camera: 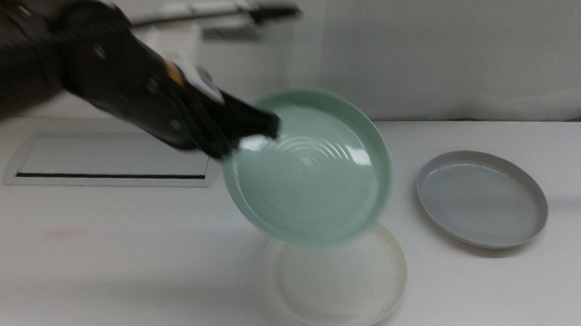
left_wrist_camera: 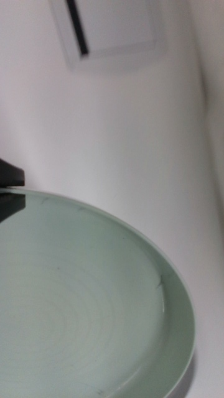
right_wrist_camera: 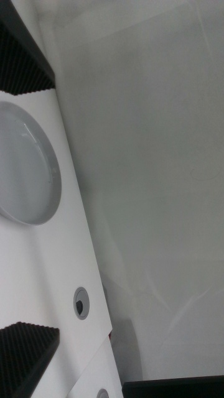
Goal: Stack the three bowls on top of each other.
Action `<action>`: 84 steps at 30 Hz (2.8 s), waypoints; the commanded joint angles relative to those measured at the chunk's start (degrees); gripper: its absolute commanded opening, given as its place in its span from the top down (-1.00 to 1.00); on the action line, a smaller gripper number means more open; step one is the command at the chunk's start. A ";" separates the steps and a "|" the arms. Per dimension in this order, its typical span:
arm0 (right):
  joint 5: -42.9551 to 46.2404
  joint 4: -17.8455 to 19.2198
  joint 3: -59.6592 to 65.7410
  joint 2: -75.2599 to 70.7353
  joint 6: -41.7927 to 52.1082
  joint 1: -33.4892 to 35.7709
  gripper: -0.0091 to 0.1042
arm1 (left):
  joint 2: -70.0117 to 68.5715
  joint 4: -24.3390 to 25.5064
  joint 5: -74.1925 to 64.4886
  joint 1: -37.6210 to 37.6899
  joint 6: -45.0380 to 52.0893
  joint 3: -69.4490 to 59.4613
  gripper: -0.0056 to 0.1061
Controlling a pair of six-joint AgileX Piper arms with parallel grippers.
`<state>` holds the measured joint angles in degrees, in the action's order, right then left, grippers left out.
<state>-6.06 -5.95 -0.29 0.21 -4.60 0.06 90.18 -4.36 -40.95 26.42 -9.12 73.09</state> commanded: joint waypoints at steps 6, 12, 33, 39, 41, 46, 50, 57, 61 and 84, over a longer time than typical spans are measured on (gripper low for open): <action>0.63 0.37 2.33 -1.82 0.37 0.10 -0.98 | 0.06 -0.61 8.05 4.40 -4.26 -10.29 0.95; 0.63 0.37 2.33 -1.82 0.37 0.10 -0.98 | 0.19 -2.41 16.20 4.40 -5.71 -16.99 0.95; 0.63 0.37 2.33 -1.82 0.37 0.10 -0.98 | 14.62 -4.59 20.40 8.38 -5.48 -11.43 0.95; 0.63 0.37 2.33 -1.82 0.37 0.10 -0.98 | 16.32 -4.32 18.96 8.38 -5.48 -11.43 0.95; 0.63 0.37 2.33 -1.82 0.37 0.10 -0.98 | 16.32 -3.78 18.98 8.38 -5.69 -11.43 0.95; 0.63 0.37 2.33 -1.82 0.37 0.10 -0.98 | 16.32 -2.21 18.67 8.38 -6.16 -11.43 0.95; 0.63 0.37 2.33 -1.82 0.37 0.10 -0.98 | 16.32 1.21 18.31 8.16 -9.18 -11.43 0.95; 0.63 0.37 2.33 -1.82 0.37 0.10 -0.98 | 16.32 1.49 18.34 8.03 -9.18 -11.43 0.95; 0.63 0.37 2.33 -1.82 0.37 0.10 -0.98 | 16.32 1.54 18.24 8.03 -9.18 -11.43 0.93; 0.86 0.37 2.33 -1.82 0.37 0.10 -0.98 | 2.36 11.53 13.23 1.73 -7.85 -2.08 -0.74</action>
<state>-6.06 -5.95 -0.29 0.21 -4.66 0.06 94.36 6.67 -27.42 29.85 -16.58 70.80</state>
